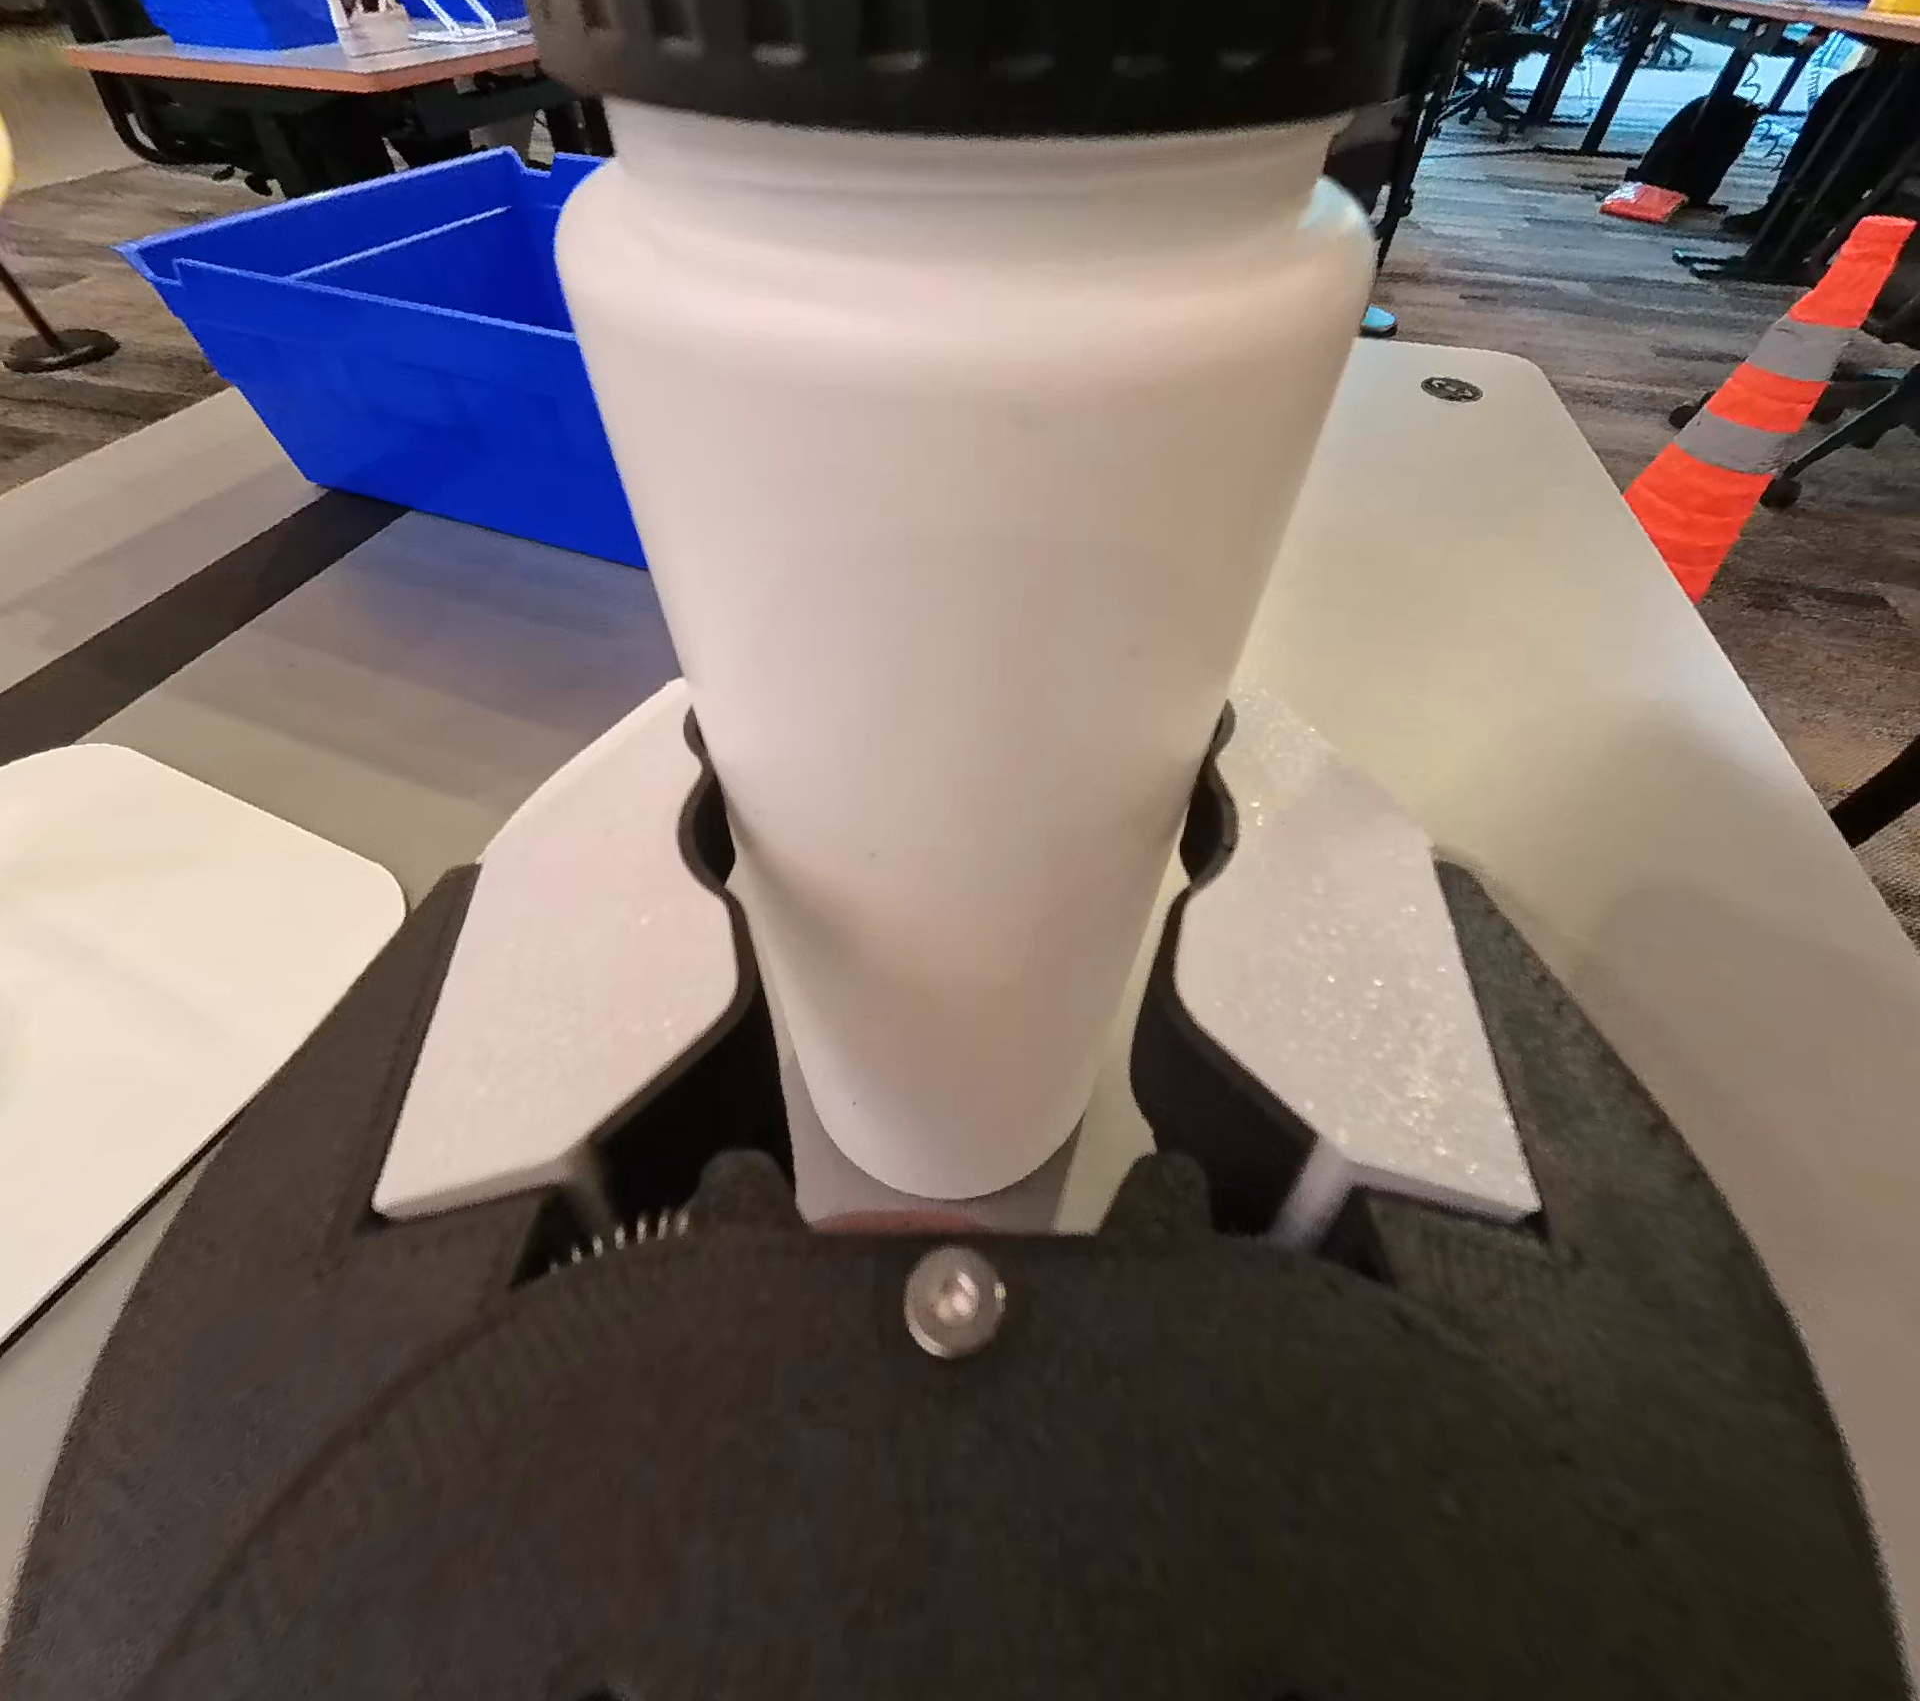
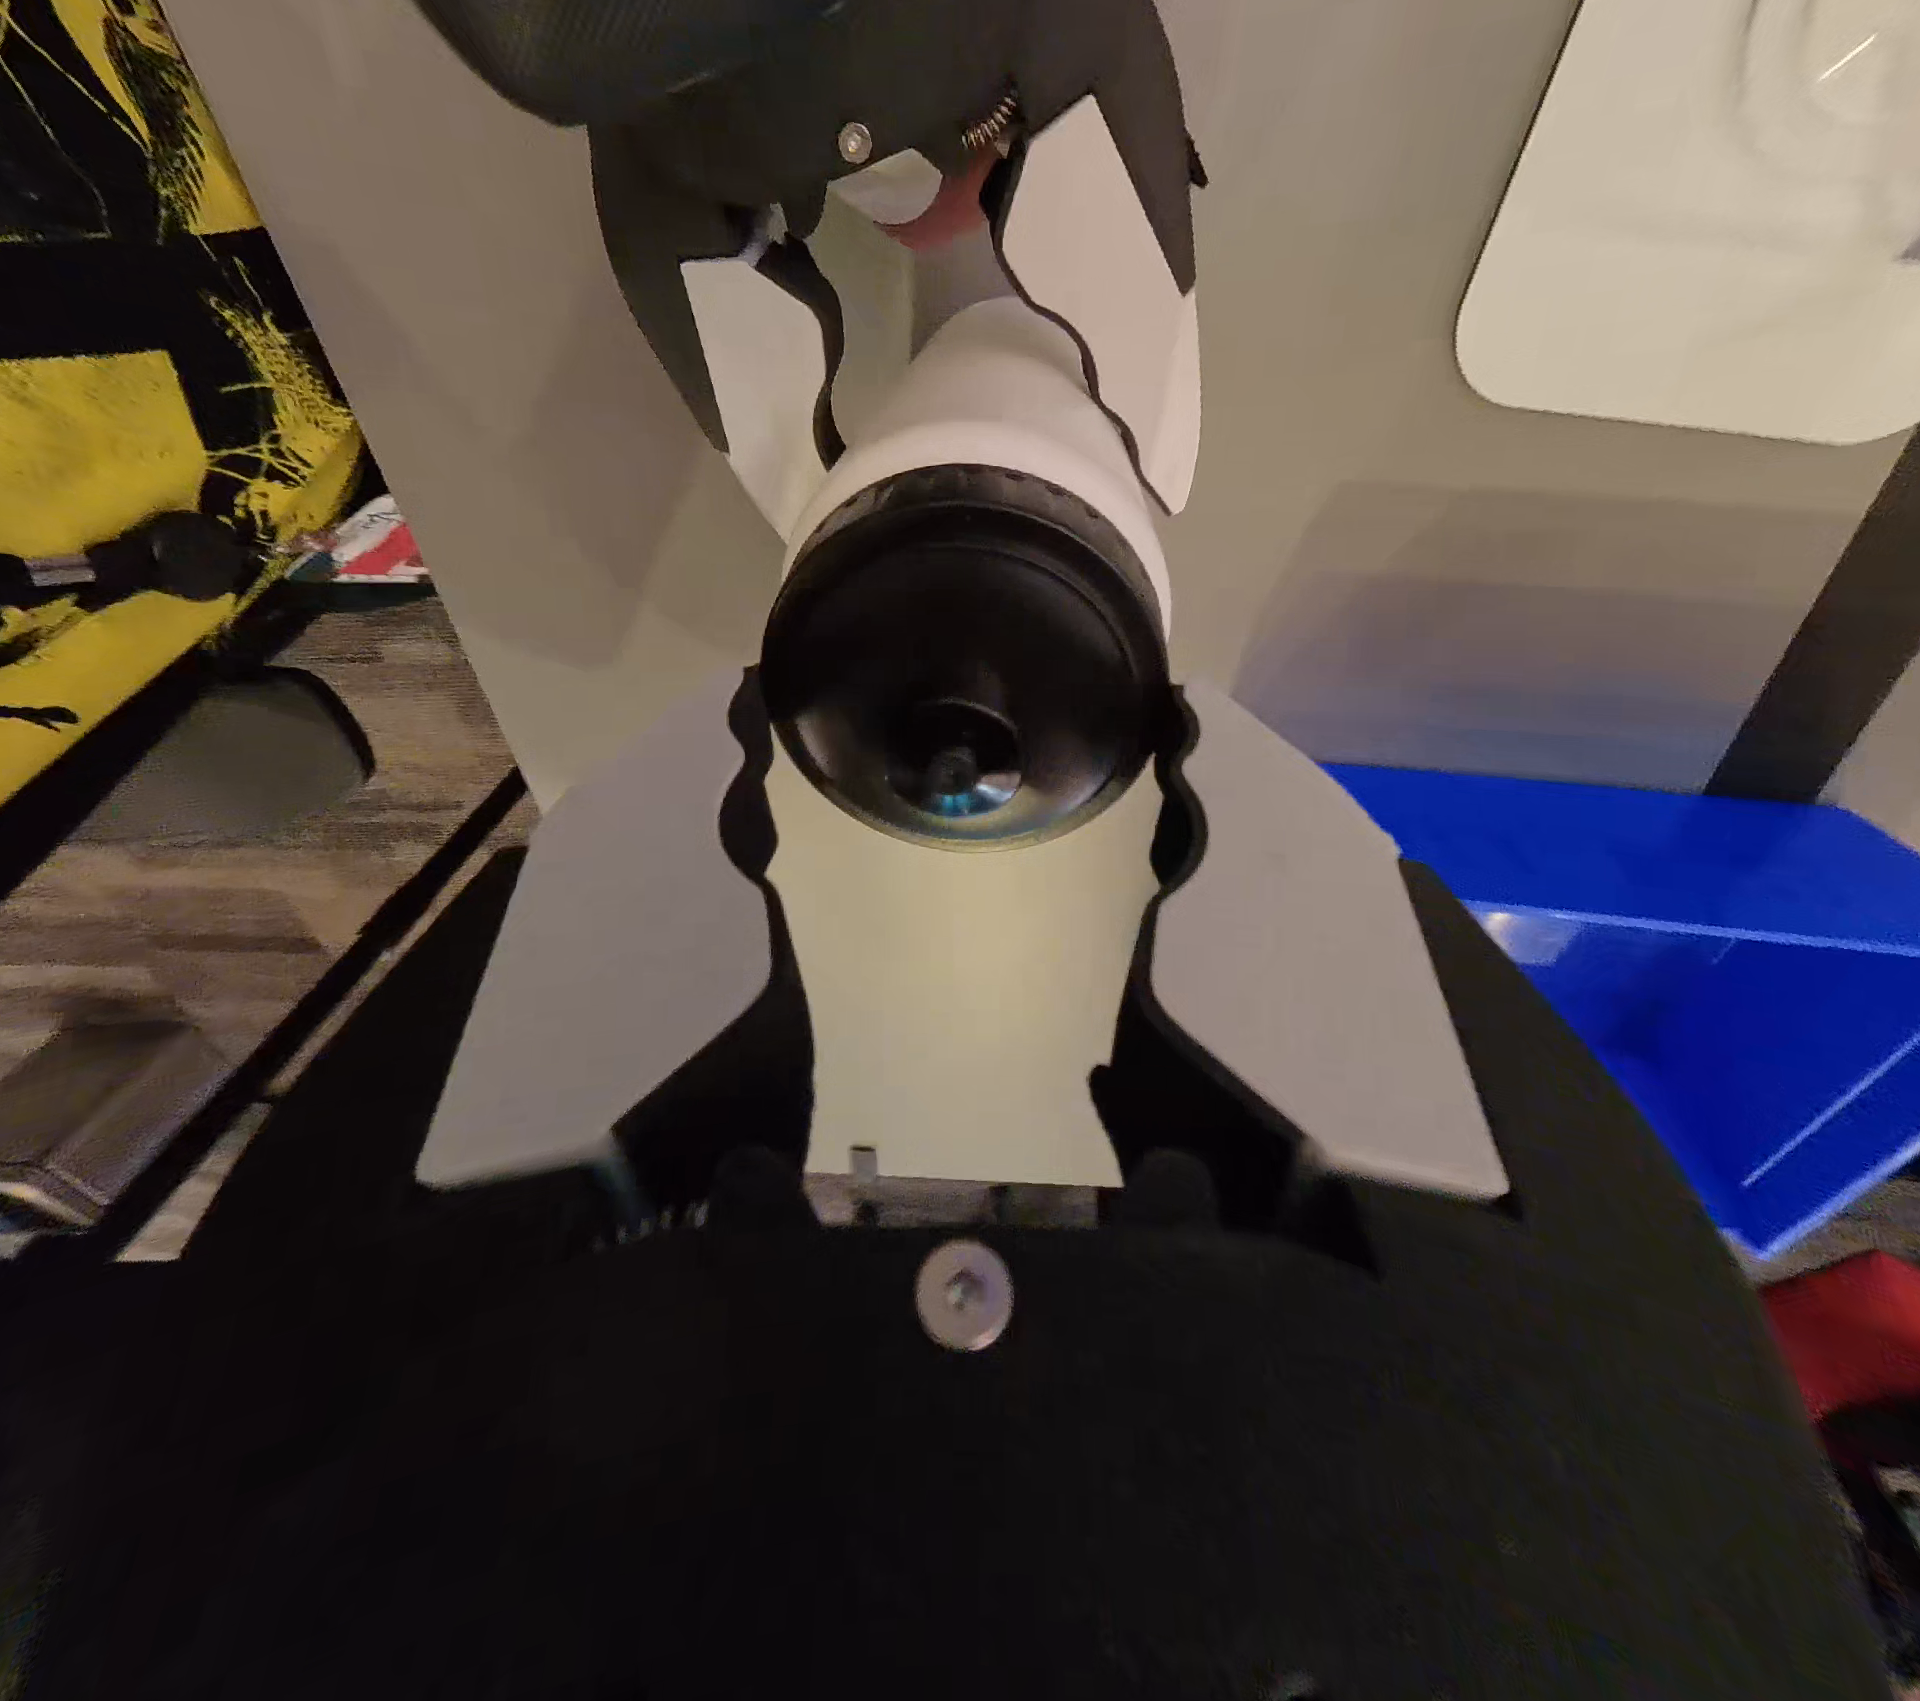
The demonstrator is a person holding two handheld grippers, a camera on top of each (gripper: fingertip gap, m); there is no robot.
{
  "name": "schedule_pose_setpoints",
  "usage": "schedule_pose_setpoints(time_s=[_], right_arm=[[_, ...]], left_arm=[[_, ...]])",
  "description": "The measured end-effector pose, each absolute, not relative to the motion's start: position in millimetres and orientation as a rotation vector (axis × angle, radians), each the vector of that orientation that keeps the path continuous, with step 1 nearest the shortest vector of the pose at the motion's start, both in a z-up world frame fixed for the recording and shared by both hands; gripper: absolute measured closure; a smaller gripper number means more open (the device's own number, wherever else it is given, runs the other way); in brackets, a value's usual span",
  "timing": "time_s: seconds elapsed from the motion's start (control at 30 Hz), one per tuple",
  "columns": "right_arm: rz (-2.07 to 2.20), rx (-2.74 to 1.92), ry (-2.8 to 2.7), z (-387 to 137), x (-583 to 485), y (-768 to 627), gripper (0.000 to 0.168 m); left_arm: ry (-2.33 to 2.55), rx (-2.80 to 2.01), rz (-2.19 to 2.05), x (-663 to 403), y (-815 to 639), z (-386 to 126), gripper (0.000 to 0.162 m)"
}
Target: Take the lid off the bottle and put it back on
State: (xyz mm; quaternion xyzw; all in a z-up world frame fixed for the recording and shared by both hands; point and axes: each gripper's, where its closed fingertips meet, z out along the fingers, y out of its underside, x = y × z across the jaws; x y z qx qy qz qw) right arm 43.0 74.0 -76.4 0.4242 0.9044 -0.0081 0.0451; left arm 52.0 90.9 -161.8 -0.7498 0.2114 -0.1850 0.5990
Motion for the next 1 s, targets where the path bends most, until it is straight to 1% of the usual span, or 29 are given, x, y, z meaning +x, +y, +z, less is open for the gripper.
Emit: schedule_pose_setpoints(time_s=[0.1, 0.17, 0.33, 0.4, 0.5, 0.57, 0.6, 0.63, 0.77, 0.83, 0.9, 1.0], right_arm=[[0.094, 1.135, 2.847, -75.3, 45.3, 75.7, 0.097], [0.234, 0.942, 2.927, -73.6, 45.1, 77.4, 0.097], [0.750, 0.346, 3.020, -68.4, 39.1, 82.0, 0.099], [0.894, 0.234, 3.003, -66.7, 37.0, 82.6, 0.099], [0.809, 0.300, 3.016, -67.7, 37.8, 81.4, 0.099], [0.611, 0.521, 3.014, -68.0, 39.9, 75.0, 0.098], [0.525, 0.654, 3.006, -66.9, 39.2, 73.0, 0.084], [0.450, 0.783, 2.994, -65.4, 38.3, 72.8, 0.076], [0.163, 1.174, 2.886, -67.2, 38.1, 72.2, 0.088], [0.048, 1.271, 2.789, -72.4, 41.5, 68.8, 0.098], [0.004, 1.283, 2.779, -73.9, 41.1, 68.3, 0.097], [0.081, 1.147, 2.862, -72.9, 42.1, 69.2, 0.098]], left_arm=[[0.498, -1.740, -0.419, 53.1, 90.9, -162.0, 0.076], [0.500, -1.740, -0.418, 53.3, 90.8, -162.0, 0.076], [0.490, -1.737, -0.432, 51.1, 90.5, -161.9, 0.076], [0.488, -1.736, -0.435, 50.4, 90.2, -161.9, 0.076], [0.492, -1.737, -0.438, 50.7, 89.8, -161.9, 0.076], [0.503, -1.739, -0.424, 52.6, 89.8, -162.1, 0.076], [0.506, -1.741, -0.421, 53.6, 89.9, -162.0, 0.076], [0.506, -1.740, -0.422, 54.2, 89.9, -162.0, 0.076], [0.501, -1.738, -0.429, 53.6, 90.0, -162.0, 0.076], [0.503, -1.739, -0.425, 54.2, 90.1, -162.0, 0.076], [0.500, -1.739, -0.428, 53.8, 90.1, -162.0, 0.076], [0.501, -1.739, -0.424, 54.0, 90.4, -162.0, 0.076]])
